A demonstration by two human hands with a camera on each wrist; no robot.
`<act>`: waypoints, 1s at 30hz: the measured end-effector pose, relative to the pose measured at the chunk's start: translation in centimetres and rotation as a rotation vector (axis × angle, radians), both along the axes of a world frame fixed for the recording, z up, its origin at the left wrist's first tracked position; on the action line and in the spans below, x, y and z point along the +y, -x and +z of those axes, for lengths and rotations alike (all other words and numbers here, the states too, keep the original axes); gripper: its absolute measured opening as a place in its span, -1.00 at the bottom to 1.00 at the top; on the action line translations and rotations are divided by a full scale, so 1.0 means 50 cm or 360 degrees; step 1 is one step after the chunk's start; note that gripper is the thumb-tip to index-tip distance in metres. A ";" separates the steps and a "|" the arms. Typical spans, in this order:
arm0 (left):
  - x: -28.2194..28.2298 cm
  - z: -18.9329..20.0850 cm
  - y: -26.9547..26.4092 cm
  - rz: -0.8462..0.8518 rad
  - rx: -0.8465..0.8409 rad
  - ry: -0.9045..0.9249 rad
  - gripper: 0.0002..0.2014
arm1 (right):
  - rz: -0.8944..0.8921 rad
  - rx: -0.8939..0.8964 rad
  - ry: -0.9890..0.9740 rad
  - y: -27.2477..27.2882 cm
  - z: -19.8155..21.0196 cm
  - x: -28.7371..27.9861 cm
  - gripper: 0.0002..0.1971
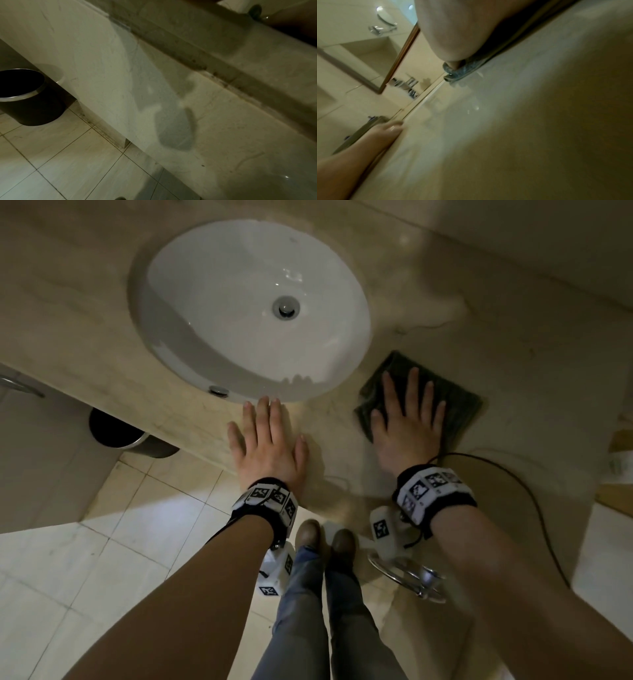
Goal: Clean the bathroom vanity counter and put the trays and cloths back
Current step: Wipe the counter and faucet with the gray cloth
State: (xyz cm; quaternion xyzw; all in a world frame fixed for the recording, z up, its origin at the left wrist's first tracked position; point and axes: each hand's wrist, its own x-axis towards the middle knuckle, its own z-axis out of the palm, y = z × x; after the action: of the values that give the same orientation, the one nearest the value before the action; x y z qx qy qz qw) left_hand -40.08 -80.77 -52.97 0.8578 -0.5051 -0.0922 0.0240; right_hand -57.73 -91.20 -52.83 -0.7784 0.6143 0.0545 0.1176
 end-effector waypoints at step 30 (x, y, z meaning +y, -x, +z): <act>0.000 0.005 -0.001 -0.0004 0.0052 -0.0036 -0.30 | -0.0657 0.0021 -0.0133 0.102 0.015 -0.077 -0.39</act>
State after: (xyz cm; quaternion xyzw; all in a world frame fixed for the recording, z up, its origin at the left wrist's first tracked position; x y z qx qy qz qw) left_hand -40.05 -80.77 -52.70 0.8558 -0.5045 -0.1120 0.0224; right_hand -62.82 -95.03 -52.10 -0.6300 0.7587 0.0598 0.1543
